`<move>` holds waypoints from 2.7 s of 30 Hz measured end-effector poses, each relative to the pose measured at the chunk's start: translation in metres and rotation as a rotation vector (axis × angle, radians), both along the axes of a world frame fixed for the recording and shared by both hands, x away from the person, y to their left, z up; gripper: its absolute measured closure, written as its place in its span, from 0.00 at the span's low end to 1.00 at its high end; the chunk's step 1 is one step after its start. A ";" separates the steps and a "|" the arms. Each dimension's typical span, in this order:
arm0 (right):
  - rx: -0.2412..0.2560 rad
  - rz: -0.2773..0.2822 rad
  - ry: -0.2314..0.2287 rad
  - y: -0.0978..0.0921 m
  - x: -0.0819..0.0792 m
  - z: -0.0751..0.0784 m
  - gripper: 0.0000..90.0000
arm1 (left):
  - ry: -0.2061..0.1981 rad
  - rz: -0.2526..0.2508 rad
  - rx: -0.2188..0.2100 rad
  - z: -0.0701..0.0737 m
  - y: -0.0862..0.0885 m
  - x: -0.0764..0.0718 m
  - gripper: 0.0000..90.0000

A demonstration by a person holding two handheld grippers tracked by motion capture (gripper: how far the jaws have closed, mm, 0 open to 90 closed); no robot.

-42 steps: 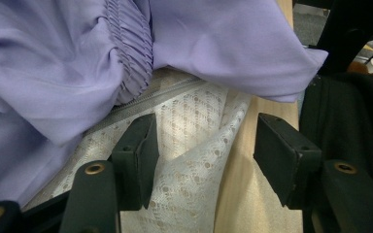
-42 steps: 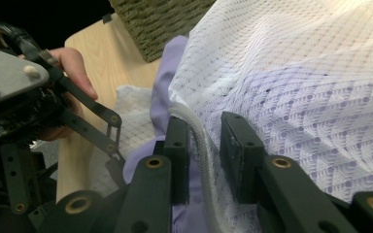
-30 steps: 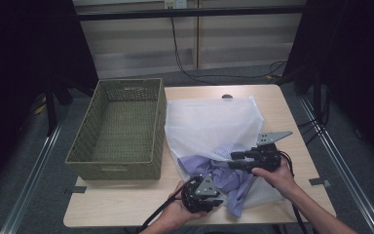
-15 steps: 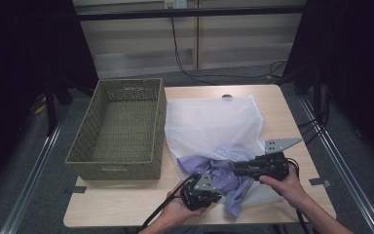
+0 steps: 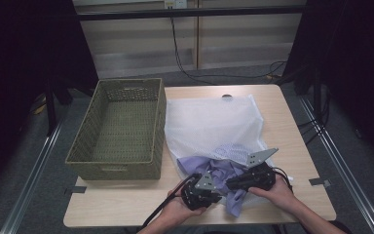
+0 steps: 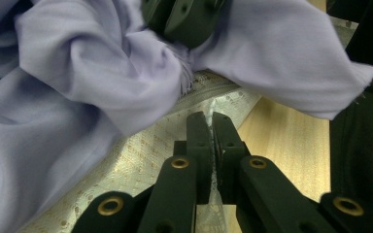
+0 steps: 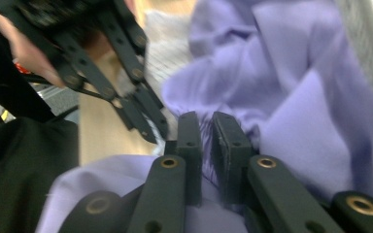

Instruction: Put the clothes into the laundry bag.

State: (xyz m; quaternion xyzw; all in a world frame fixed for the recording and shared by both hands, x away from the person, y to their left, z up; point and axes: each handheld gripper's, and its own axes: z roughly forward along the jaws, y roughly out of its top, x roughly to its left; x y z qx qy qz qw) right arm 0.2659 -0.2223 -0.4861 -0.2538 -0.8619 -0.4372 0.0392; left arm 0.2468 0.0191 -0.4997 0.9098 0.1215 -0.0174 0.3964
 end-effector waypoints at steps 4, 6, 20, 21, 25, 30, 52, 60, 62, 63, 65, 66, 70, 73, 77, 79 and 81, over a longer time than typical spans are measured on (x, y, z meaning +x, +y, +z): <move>-0.024 -0.020 0.007 0.003 0.004 -0.007 0.82 | -0.003 0.000 0.010 0.001 0.000 0.000 0.98; -0.033 -0.026 0.010 0.004 0.008 -0.011 0.81 | -0.020 -0.011 0.026 0.001 0.000 0.000 0.98; -0.010 -0.152 0.000 0.005 0.027 -0.017 0.79 | -0.033 -0.020 0.020 0.001 -0.004 -0.002 0.98; -0.011 -0.152 -0.004 0.005 0.028 -0.017 0.79 | -0.026 -0.009 0.012 0.001 -0.004 -0.002 0.98; -0.016 -0.158 -0.005 0.006 0.030 -0.017 0.79 | -0.016 -0.004 0.005 0.000 -0.003 -0.001 0.98; -0.030 -0.182 -0.013 0.004 0.033 -0.016 0.79 | -0.017 -0.006 0.006 0.000 -0.003 -0.001 0.98; -0.041 -0.298 -0.009 0.000 0.069 -0.016 0.80 | -0.022 -0.010 0.002 0.000 -0.004 -0.001 0.98; -0.061 -0.325 -0.026 0.004 0.083 -0.012 0.78 | -0.026 -0.014 0.016 0.001 -0.004 -0.001 0.98; -0.064 -0.331 -0.033 0.004 0.087 -0.011 0.77 | -0.031 -0.027 0.012 0.000 -0.004 0.000 0.98; -0.060 -0.342 -0.033 0.004 0.091 -0.011 0.77 | -0.024 -0.028 0.006 0.000 -0.004 0.000 0.98; -0.061 -0.348 -0.034 0.004 0.093 -0.012 0.77 | -0.024 -0.030 0.004 0.000 -0.004 0.000 0.98; -0.064 -0.351 -0.029 0.004 0.094 -0.011 0.76 | -0.028 -0.027 0.013 0.000 -0.004 0.000 0.98; -0.078 -0.356 -0.041 0.005 0.097 -0.009 0.75 | -0.040 -0.043 0.032 0.001 -0.003 0.000 0.99; -0.068 -0.377 -0.035 0.005 0.103 -0.010 0.74 | -0.041 -0.044 0.032 0.001 -0.003 0.001 0.99; -0.057 -0.394 -0.037 0.005 0.106 -0.009 0.74 | -0.040 -0.044 0.031 0.001 -0.003 0.001 0.99; -0.053 -0.416 -0.039 0.005 0.110 -0.008 0.74 | -0.028 -0.037 0.028 0.002 -0.004 0.000 0.99; -0.047 -0.427 -0.040 0.005 0.113 -0.009 0.73 | -0.035 -0.039 0.023 0.001 -0.004 0.000 0.99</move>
